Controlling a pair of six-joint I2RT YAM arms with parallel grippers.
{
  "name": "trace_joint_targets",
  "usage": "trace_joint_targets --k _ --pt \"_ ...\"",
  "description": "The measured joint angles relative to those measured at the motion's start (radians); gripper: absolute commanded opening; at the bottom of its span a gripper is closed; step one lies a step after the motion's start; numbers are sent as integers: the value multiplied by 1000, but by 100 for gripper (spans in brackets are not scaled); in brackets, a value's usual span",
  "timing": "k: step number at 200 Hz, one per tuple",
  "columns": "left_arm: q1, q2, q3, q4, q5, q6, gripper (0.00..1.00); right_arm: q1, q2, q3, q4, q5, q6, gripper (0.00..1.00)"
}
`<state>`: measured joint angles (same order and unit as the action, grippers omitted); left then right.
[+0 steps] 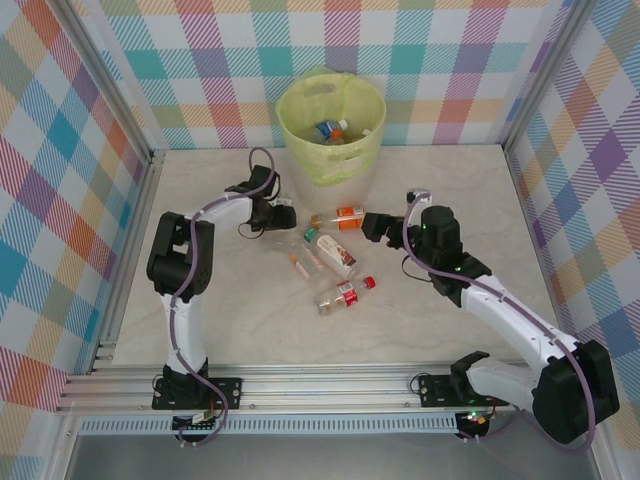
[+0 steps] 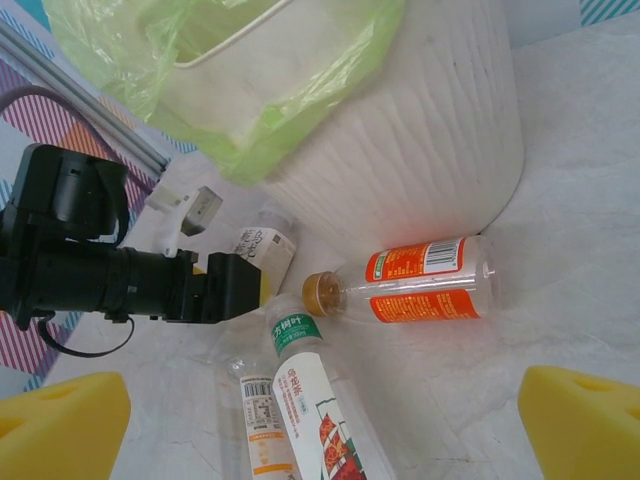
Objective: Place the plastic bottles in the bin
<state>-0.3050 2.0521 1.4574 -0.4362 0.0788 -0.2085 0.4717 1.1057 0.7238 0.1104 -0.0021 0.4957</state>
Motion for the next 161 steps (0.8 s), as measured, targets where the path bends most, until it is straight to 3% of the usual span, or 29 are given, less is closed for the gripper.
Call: trace_joint_targets --k 90,161 --pt "0 -346 -129 93 -25 -129 69 0 18 6 2 -24 -10 100" --pt "0 -547 -145 547 -122 -275 70 0 40 23 10 -43 -9 100"
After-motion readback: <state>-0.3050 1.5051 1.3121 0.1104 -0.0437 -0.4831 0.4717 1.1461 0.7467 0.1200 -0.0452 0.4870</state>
